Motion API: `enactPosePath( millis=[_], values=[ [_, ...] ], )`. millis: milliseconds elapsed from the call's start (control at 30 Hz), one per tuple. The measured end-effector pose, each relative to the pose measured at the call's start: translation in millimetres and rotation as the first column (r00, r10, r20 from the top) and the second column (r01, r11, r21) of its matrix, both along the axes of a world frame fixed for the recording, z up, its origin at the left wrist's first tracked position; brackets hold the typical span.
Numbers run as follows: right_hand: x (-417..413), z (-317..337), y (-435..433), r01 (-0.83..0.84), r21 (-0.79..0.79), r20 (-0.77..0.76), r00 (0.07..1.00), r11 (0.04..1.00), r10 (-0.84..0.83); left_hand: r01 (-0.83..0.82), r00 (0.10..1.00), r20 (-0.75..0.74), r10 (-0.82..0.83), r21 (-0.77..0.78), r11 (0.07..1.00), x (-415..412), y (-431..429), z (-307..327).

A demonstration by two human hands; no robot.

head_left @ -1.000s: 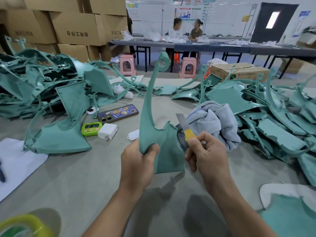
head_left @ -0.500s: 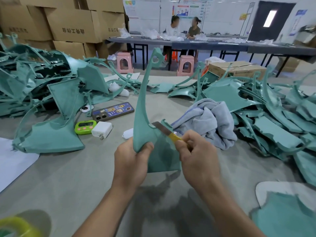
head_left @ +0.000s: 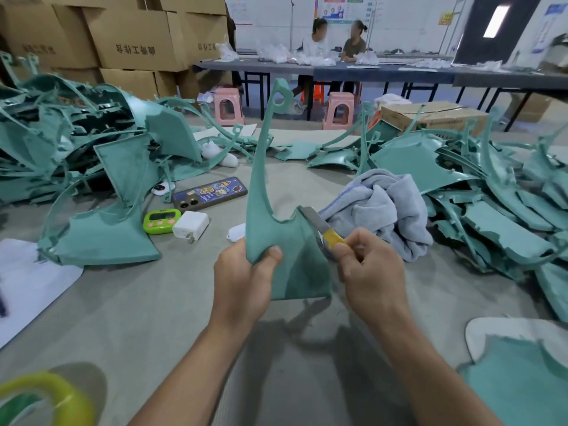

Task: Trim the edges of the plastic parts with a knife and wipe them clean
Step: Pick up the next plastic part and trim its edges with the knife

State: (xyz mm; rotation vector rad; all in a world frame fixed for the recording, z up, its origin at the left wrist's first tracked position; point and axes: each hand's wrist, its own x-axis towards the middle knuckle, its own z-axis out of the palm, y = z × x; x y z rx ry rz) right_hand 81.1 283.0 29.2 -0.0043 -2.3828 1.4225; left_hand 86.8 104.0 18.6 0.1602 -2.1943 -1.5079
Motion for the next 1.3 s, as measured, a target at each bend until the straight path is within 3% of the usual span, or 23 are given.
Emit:
enactPosePath(
  millis=[100,200,233,300,433,500,567,633,700,767,800,900,967,1033,1100,1167,1233,1300],
  values=[
    [5,0,-2,-0.105,-0.016,0.009,0.994,0.994,0.105,0.009,1.000,0.027,-0.010,0.027,1.000,0,0,1],
    [1,1,2,0.057,0.038,-0.009,0.998,0.998,-0.057,0.078,0.994,0.073,-0.084,0.082,0.994,1,0,1],
    [-2,3,7,0.121,-0.031,-0.027,0.992,0.992,-0.122,0.123,0.984,0.112,-0.137,0.126,0.984,2,0,0],
    [-5,8,17,0.104,-0.311,-0.030,0.992,0.945,-0.119,0.214,0.940,0.202,-0.276,0.280,0.936,2,-2,0],
    [0,12,24,-0.138,-0.641,0.112,0.957,0.755,0.269,0.403,0.744,0.298,-0.598,0.514,0.758,4,-12,7],
    [3,11,27,-0.214,-0.688,0.187,0.871,0.694,0.454,0.469,0.679,0.321,-0.661,0.503,0.726,7,-15,8],
    [5,7,26,-0.243,-0.655,0.249,0.825,0.716,0.508,0.473,0.679,0.319,-0.662,0.500,0.725,8,-15,7],
    [6,3,19,-0.183,-0.623,0.231,0.886,0.760,0.403,0.391,0.741,0.263,-0.618,0.579,0.715,5,-13,9],
    [6,3,14,-0.083,-0.588,0.089,0.982,0.804,0.166,0.265,0.807,0.173,-0.565,0.749,0.607,-2,-15,11],
    [5,5,15,-0.028,-0.616,-0.092,0.995,0.787,-0.036,0.292,0.820,0.037,-0.571,0.831,0.473,-6,-21,14],
    [6,8,16,-0.030,-0.650,-0.137,0.987,0.759,-0.078,0.339,0.803,-0.007,-0.595,0.827,0.448,-5,-20,15],
    [13,14,10,-0.020,-0.666,-0.075,0.996,0.746,-0.040,0.438,0.747,0.008,-0.664,0.746,0.501,4,-2,5],
    [17,11,2,-0.015,-0.663,0.085,0.992,0.748,0.096,0.328,0.811,0.084,-0.579,0.755,0.568,5,9,1],
    [19,13,3,0.002,-0.666,0.194,0.966,0.746,0.171,0.133,0.906,0.211,-0.367,0.682,0.719,2,9,0],
    [17,17,15,0.001,-0.509,0.102,0.993,0.861,0.059,0.058,0.935,0.250,-0.252,0.593,0.803,-2,-1,1],
    [14,23,32,0.028,-0.144,-0.081,0.996,0.989,-0.040,0.088,0.923,0.263,-0.282,0.569,0.818,-2,-12,5],
    [14,23,39,0.008,0.123,-0.148,0.989,0.992,0.010,0.128,0.879,0.301,-0.369,0.597,0.792,2,-19,10],
    [13,14,41,-0.005,0.260,-0.111,0.993,0.966,0.035,0.162,0.827,0.318,-0.463,0.654,0.739,5,-22,14]
  ],
)
